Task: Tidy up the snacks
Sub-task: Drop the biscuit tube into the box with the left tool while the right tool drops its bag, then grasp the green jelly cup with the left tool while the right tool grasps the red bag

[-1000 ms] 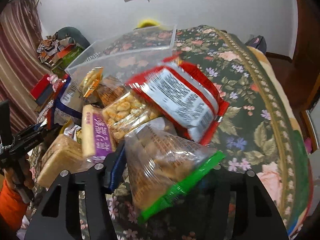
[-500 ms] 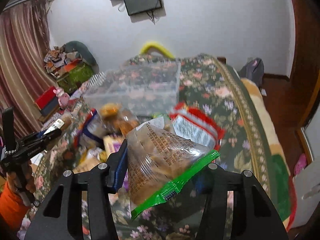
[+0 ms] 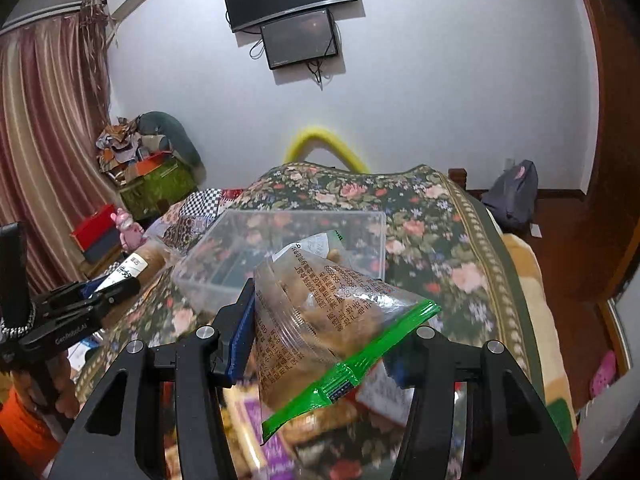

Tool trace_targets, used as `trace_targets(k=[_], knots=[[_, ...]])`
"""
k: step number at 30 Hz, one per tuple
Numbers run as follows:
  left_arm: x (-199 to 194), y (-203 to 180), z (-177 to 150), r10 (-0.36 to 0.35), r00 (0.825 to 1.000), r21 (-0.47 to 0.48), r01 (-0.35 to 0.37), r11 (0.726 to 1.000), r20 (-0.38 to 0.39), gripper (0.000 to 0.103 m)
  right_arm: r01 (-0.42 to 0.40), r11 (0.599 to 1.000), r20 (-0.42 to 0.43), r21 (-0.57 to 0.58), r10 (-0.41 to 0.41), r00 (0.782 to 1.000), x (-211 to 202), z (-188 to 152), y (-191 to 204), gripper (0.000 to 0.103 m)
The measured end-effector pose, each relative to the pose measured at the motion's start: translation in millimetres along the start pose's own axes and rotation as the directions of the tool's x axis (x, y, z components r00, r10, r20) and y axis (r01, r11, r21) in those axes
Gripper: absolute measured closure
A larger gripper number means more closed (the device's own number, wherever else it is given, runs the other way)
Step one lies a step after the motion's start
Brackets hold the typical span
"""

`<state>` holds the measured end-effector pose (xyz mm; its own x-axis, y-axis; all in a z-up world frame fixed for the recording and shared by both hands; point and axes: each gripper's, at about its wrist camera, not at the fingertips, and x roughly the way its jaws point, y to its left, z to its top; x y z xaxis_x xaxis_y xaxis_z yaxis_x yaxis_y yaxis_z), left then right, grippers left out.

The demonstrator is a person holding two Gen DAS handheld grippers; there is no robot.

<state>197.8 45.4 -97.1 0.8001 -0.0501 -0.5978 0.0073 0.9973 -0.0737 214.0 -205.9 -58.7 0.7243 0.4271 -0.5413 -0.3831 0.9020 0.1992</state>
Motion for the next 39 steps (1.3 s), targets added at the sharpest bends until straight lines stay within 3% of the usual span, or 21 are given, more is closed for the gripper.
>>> trace_targets(k=[10,24,32,34,39], knots=[[49.1,-7.7,23.9,-0.022,0.998,0.011,0.023,1.000,-0.056,0.069,0.019,0.999,-0.032,-0.032,-0.020,0.999,48.5,18.8,9.8,0.053],[112.8,-27.3,37.0,-0.032,0.991,0.072,0.042,0.997,-0.131,0.069,-0.006,0.997,-0.161,-0.074,-0.006,0.987,111.1,22.9,17.3,0.053],[121.9,-28.0,39.3,-0.010,0.990,0.087,0.023,0.996,-0.143,0.068,-0.009,0.997,-0.215,-0.078,-0.008,0.976,125.4,18.3,18.2,0.049],[118.0,-23.6,40.6,-0.023,0.990,0.068,0.033,0.997,-0.140,0.064,-0.004,0.997,-0.211,-0.074,-0.012,0.977,121.5,18.5,16.4,0.042],[93.3,-14.7,40.9,-0.028,0.994,0.071,0.036,0.997,-0.108,0.064,0.005,0.996,-0.173,-0.086,-0.020,0.985,95.1,21.5,11.0,0.041]])
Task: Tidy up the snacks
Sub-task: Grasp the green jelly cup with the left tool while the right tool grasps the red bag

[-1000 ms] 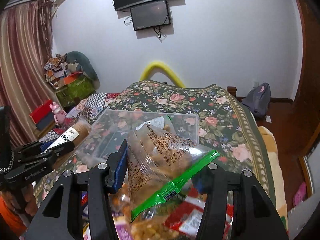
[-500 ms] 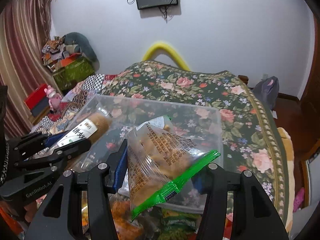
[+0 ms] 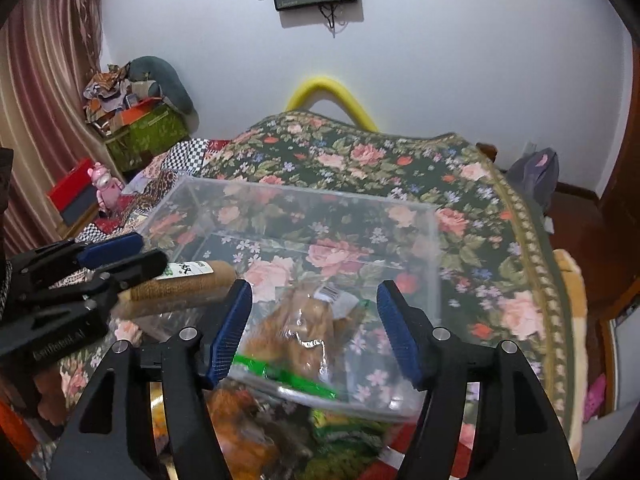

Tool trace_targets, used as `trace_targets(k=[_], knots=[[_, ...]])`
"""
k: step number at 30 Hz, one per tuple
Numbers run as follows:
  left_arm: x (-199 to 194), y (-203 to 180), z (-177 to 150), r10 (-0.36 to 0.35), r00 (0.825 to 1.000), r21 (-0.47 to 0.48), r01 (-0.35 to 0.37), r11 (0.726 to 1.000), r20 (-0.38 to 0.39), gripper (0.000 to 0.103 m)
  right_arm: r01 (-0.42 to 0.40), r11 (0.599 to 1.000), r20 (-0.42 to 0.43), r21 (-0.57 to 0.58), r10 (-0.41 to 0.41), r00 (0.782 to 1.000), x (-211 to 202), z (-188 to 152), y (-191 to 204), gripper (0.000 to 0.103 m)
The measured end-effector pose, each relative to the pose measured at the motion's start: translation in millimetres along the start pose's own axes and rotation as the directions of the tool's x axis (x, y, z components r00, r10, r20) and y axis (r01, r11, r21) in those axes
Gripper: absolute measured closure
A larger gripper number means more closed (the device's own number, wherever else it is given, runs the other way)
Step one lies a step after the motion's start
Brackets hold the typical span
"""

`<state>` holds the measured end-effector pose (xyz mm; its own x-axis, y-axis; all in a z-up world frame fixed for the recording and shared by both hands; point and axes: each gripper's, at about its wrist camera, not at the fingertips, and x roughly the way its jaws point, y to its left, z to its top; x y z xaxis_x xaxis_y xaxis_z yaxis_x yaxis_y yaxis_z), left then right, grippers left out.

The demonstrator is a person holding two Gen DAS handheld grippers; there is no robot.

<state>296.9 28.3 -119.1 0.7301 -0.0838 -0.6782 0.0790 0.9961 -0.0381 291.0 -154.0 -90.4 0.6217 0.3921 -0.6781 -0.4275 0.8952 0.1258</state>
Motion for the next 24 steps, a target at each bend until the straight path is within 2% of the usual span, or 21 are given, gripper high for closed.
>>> trace_targets(k=[3,5,9,10,14,21,24], knots=[[-18.1,0.9,-5.9,0.006,1.000,0.027,-0.006,1.000,0.021,0.062,0.021,1.000,0.034,-0.010,-0.020,0.999,-20.6,-3.5,-6.7,0.034],[-32.0,1.9,-13.4,0.008,0.999,0.041,-0.010,0.999,0.031,0.057,0.031,0.999,0.049,-0.012,-0.030,0.998,-32.5,-7.7,-11.5,0.032],[-52.2,5.2,-33.8,0.011,1.000,0.054,-0.012,0.998,0.028,0.053,0.072,0.997,0.051,-0.021,-0.071,0.996,-52.8,-22.2,-23.7,0.031],[-55.3,6.8,-38.0,0.010,1.000,0.053,-0.012,0.999,0.025,0.053,0.080,0.997,0.047,-0.020,-0.079,0.996,-55.3,-25.5,-26.3,0.027],[-62.6,12.0,-60.7,0.009,1.000,0.035,-0.009,0.999,0.000,0.046,0.105,0.994,0.009,0.007,-0.105,0.994,-60.7,-46.4,-42.5,0.021],[-47.6,18.0,-99.0,-0.005,0.994,0.003,0.006,1.000,-0.113,0.046,0.107,0.990,-0.125,0.094,-0.095,0.988,-37.1,-77.3,-64.0,0.017],[-41.5,17.2,-113.3,-0.012,0.990,-0.008,0.011,1.000,-0.140,0.046,0.102,0.987,-0.153,0.123,-0.083,0.985,-34.2,-88.2,-71.0,0.017]])
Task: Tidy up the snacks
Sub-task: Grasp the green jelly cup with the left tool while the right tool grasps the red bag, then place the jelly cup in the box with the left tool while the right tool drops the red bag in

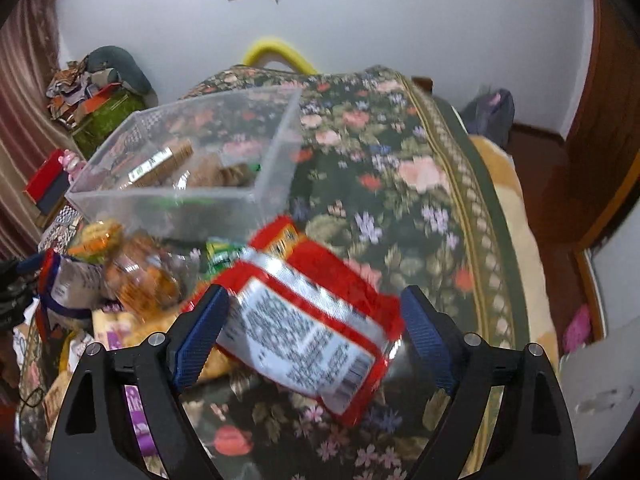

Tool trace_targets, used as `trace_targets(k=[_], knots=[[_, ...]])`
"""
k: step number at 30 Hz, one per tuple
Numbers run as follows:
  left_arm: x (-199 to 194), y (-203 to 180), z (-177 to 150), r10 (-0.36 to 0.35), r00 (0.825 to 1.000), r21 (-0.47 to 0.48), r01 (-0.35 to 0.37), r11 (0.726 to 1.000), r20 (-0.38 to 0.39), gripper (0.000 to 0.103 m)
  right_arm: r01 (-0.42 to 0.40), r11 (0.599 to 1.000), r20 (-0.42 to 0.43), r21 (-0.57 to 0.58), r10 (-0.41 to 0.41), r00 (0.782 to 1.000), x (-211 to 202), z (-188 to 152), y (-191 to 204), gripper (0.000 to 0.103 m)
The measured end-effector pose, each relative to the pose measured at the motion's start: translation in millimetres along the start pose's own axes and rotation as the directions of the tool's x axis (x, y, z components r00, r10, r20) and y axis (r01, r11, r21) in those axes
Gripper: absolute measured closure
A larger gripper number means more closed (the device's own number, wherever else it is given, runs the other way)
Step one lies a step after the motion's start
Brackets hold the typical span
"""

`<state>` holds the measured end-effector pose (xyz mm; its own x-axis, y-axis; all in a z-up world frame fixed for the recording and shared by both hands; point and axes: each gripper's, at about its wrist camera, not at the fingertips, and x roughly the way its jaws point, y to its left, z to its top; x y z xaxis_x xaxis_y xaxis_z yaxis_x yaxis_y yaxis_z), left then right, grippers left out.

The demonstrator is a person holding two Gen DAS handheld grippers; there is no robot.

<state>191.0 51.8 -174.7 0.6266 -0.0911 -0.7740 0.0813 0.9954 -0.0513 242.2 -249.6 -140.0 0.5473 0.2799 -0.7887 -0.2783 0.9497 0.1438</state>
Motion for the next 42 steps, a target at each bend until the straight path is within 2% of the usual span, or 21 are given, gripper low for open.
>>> trace_targets(k=[2,5,8,13,16,17,18,20,24,30,32,34,37,42], knots=[[6.6,-0.6,-4.3,-0.002,1.000,-0.005,0.002,1.000,-0.013,0.046,-0.001,1.000,0.006,0.007,0.001,1.000,-3.7,-8.4,-2.4,0.017],[18.8,-1.8,-6.8,0.003,0.999,-0.014,-0.003,1.000,-0.036,0.046,0.023,1.000,0.017,0.008,-0.023,1.000,-13.2,-20.7,-5.4,0.011],[24.4,-2.3,-5.8,0.004,1.000,-0.023,-0.004,1.000,-0.028,0.046,0.053,0.998,0.033,-0.025,-0.052,0.998,-21.1,-34.0,-5.6,0.001],[32.0,-2.7,-1.4,0.008,1.000,-0.033,-0.009,0.999,-0.015,0.046,0.103,0.987,0.024,-0.120,-0.101,0.995,-11.3,-36.2,1.5,0.000],[36.6,-3.5,1.1,0.005,1.000,-0.038,-0.006,0.999,-0.011,0.048,0.094,0.982,0.023,-0.161,-0.091,0.996,-1.3,-30.9,5.5,0.000],[38.1,-2.7,1.5,-0.002,1.000,-0.040,0.002,0.999,-0.011,0.056,0.094,0.981,0.022,-0.171,-0.092,0.996,2.8,-27.7,6.6,0.000],[39.4,-2.9,1.4,-0.009,1.000,-0.040,0.008,0.999,-0.012,0.057,0.093,0.979,0.021,-0.180,-0.091,0.996,6.6,-24.3,7.1,0.000],[38.5,-3.1,0.7,-0.003,1.000,-0.037,0.003,0.999,-0.004,0.057,0.086,0.978,0.013,-0.190,-0.085,0.996,13.9,-18.2,7.2,0.000],[35.4,-2.8,-1.8,-0.006,1.000,-0.042,0.005,0.999,-0.004,0.057,0.038,0.976,-0.055,-0.214,-0.051,0.997,35.0,-2.8,1.2,0.000],[30.0,-3.7,-5.3,0.004,1.000,-0.040,-0.004,0.999,-0.003,0.057,-0.053,0.993,-0.155,-0.105,0.037,0.987,64.3,11.3,-19.8,0.000],[26.7,-4.1,-5.5,0.002,1.000,-0.040,-0.002,0.999,0.000,0.057,-0.056,0.995,-0.135,-0.088,0.043,0.990,62.3,9.5,-22.4,0.005],[23.2,-5.3,-4.8,0.010,1.000,-0.034,-0.010,0.999,0.005,0.057,-0.034,0.994,-0.112,-0.105,0.022,0.993,56.5,4.9,-21.0,0.022],[17.6,-4.9,-1.7,0.020,1.000,-0.033,-0.020,0.999,0.015,0.057,-0.015,0.995,-0.080,-0.101,0.007,0.997,45.6,-4.0,-20.0,0.034],[4.3,-2.7,4.4,0.026,0.999,-0.049,-0.024,0.999,0.041,0.057,0.018,0.995,-0.029,-0.096,-0.021,0.999,21.7,-4.6,-19.1,0.036]])
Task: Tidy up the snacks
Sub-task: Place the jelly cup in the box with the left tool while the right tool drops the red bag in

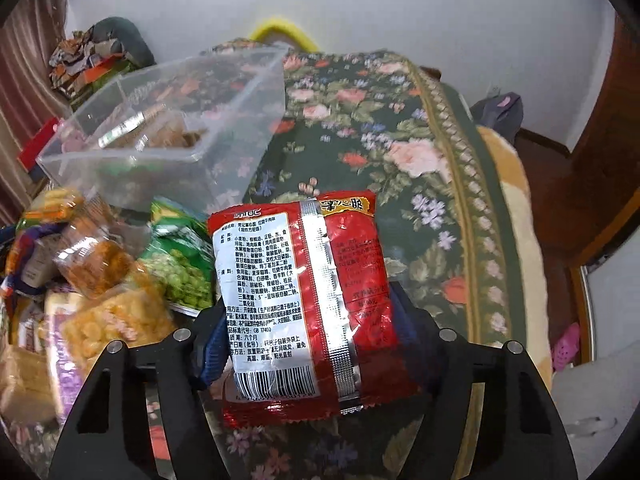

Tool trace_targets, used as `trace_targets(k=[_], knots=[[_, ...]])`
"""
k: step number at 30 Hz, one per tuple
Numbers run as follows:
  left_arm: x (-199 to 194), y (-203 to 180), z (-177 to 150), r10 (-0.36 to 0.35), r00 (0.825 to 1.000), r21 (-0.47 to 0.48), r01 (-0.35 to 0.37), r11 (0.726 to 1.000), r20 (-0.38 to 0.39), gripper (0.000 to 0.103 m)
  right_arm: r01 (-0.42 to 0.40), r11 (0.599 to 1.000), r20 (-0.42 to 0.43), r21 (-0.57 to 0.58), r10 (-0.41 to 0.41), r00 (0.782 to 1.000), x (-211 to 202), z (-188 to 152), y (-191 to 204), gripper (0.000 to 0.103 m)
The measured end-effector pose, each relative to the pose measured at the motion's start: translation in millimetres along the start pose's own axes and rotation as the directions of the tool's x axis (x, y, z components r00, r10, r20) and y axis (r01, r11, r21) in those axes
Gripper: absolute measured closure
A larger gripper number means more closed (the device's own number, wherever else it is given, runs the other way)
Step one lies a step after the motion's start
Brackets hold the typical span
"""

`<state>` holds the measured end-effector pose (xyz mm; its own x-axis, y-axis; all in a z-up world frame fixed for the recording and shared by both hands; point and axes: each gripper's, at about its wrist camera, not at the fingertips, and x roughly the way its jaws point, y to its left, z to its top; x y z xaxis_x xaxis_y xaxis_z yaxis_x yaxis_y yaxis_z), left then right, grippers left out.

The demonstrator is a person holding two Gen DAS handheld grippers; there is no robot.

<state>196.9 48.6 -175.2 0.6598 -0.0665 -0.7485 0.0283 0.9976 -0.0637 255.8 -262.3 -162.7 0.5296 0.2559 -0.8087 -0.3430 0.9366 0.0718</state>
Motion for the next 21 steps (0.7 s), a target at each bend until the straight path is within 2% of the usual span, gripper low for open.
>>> trace_targets(k=[4,9,10,11,15,17,19,20,21], knots=[[-12.1,3.5,8.7,0.007,1.000,-0.015,-0.007,1.000,0.029,0.057,-0.002,1.000,0.067,0.015,0.001,0.998,-27.7,8.9,1.8,0.036],[-28.4,4.8,21.5,0.012,0.997,-0.023,-0.010,1.000,0.080,0.060,-0.043,0.999,0.166,0.020,0.039,0.985,-57.5,29.6,12.2,0.036],[-32.3,3.7,23.9,0.016,0.995,-0.021,-0.014,1.000,0.097,0.068,-0.048,0.999,0.183,0.018,0.044,0.982,-61.0,33.0,15.1,0.036],[-35.6,2.7,27.4,0.018,0.994,-0.013,-0.017,1.000,0.106,0.097,-0.056,0.998,0.200,0.015,0.052,0.978,-65.0,36.6,19.2,0.036],[-46.2,1.8,47.7,-0.014,0.992,-0.018,0.017,1.000,0.128,0.099,-0.085,0.996,0.238,0.002,0.082,0.968,-66.3,52.6,32.5,0.036],[-48.8,1.3,56.9,-0.004,0.989,-0.009,0.005,1.000,0.145,0.099,-0.096,0.995,0.248,-0.004,0.094,0.964,-62.8,60.8,40.9,0.036],[-47.2,1.2,60.2,0.030,0.989,0.000,-0.031,1.000,0.143,0.087,-0.108,0.994,0.250,-0.013,0.108,0.962,-57.6,64.9,47.9,0.036],[-45.4,1.8,59.8,0.046,0.989,0.006,-0.047,0.999,0.139,0.068,-0.113,0.993,0.249,-0.018,0.114,0.962,-56.0,65.7,51.4,0.036],[-42.5,3.4,58.5,0.064,0.988,0.016,-0.066,0.998,0.139,0.044,-0.119,0.993,0.246,-0.024,0.121,0.962,-53.2,67.0,55.3,0.036]])
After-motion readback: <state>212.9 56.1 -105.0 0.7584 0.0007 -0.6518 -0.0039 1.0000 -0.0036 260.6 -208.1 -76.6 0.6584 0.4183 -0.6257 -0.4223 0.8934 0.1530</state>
